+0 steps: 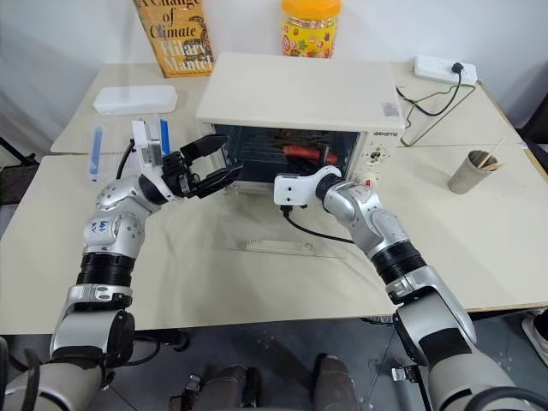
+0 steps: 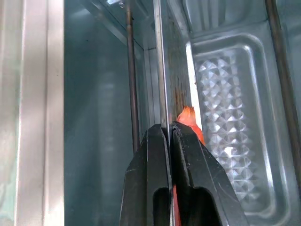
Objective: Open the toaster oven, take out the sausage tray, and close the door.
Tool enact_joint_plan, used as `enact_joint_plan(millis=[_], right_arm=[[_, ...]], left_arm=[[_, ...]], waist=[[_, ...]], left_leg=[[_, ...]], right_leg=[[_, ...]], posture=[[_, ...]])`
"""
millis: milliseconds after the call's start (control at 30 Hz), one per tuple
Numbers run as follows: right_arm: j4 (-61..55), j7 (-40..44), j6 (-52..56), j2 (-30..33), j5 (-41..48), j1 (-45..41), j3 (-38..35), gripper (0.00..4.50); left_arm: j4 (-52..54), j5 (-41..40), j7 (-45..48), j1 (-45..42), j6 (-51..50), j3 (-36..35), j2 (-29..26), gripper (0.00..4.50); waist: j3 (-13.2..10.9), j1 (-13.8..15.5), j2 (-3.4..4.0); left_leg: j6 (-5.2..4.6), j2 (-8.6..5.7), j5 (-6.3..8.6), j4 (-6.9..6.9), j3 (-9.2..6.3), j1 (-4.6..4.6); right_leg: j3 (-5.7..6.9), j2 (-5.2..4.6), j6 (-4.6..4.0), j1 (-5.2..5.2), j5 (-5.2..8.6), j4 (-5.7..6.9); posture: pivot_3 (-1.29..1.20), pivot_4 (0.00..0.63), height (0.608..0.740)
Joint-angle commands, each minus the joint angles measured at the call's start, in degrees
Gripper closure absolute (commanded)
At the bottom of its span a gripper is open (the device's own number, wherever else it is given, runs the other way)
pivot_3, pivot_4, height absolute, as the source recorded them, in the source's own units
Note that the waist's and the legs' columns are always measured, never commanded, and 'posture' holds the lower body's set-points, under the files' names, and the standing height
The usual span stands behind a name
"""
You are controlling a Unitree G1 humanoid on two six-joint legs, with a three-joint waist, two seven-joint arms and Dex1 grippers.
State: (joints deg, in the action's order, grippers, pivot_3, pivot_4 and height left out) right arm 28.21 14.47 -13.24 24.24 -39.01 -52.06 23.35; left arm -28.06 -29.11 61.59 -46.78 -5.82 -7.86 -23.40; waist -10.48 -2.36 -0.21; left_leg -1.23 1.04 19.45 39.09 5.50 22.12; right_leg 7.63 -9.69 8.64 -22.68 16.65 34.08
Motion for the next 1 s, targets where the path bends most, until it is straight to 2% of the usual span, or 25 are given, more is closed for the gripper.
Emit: enact_joint_plan(millis=[33, 167, 400, 533, 733, 867, 1000], right_arm=[[-4.47, 0.20, -1.65, 0.64, 1.23, -0.95, -1.27, 4.49], [-7.85, 2.07, -1.43, 1.72, 1.27, 0.56, -1.66, 4.49], [-23.39, 7.94, 3.64, 2.88, 1.88, 9.94, -3.05, 4.49], [-28.33, 9.86, 5.69, 3.10, 1.93, 12.79, -3.57, 4.49], [-43.08, 14.36, 9.49, 5.14, 1.79, 24.02, -5.19, 4.49], [-48.28, 15.67, 10.43, 5.71, 1.07, 27.99, -5.76, 4.49], [-54.38, 16.44, 10.20, 8.90, 1.52, 34.61, -9.06, 4.49]], left_arm=[[-3.51, 0.52, 0.85, -2.73, 1.41, -1.29, -0.39, 0.00], [-7.51, 0.73, 2.73, -4.94, 1.40, -1.44, -0.89, 0.00], [-10.78, 1.13, 5.67, -7.30, 0.33, -1.14, -1.42, 0.00], [-11.37, 1.31, 6.03, -7.76, -0.07, -1.25, -1.20, 0.00], [-11.65, 1.82, 6.44, -7.40, 0.06, -1.14, -0.50, 0.00], [-12.15, 2.21, 6.67, -7.73, 0.24, -1.15, -0.14, 0.00], [-12.85, 2.65, 8.12, -7.13, 0.45, -0.84, 0.09, 0.00]], waist=[[0.00, -0.28, 0.00], [0.00, -0.35, 0.00], [0.00, -0.30, 0.00], [0.00, -0.26, 0.00], [0.00, 0.71, 0.00], [0.00, 0.86, -0.01], [0.00, 1.07, -0.01]], left_leg=[[0.00, 0.00, 0.00, 0.02, 0.00, 0.01], [0.01, 0.00, -0.02, 0.12, -0.02, 0.05], [0.01, -0.01, -0.02, 0.08, -0.08, 0.09], [0.01, -0.01, -0.02, 0.13, -0.05, 0.08], [0.01, -0.03, -0.02, 0.08, -0.08, 0.10], [0.01, -0.04, -0.02, 0.15, -0.06, 0.11], [0.01, -0.03, -0.02, 0.19, -0.06, 0.11]], right_leg=[[0.00, 0.00, 0.00, 0.00, 0.00, 0.00], [-0.01, 0.00, 0.00, 0.00, 0.00, 0.02], [0.02, 0.00, 0.00, -0.01, 0.00, 0.02], [-0.01, 0.00, 0.00, -0.01, 0.00, 0.03], [0.01, 0.00, 0.00, -0.03, 0.00, 0.01], [-0.01, 0.00, 0.00, -0.01, 0.00, 0.01], [-0.02, 0.00, 0.00, -0.01, 0.00, 0.04]], posture=[[0.00, 0.150, 0.740], [0.00, 0.150, 0.740], [0.00, 0.150, 0.740], [0.00, 0.150, 0.740], [0.00, 0.150, 0.740], [0.00, 0.150, 0.740], [0.00, 0.150, 0.740]])
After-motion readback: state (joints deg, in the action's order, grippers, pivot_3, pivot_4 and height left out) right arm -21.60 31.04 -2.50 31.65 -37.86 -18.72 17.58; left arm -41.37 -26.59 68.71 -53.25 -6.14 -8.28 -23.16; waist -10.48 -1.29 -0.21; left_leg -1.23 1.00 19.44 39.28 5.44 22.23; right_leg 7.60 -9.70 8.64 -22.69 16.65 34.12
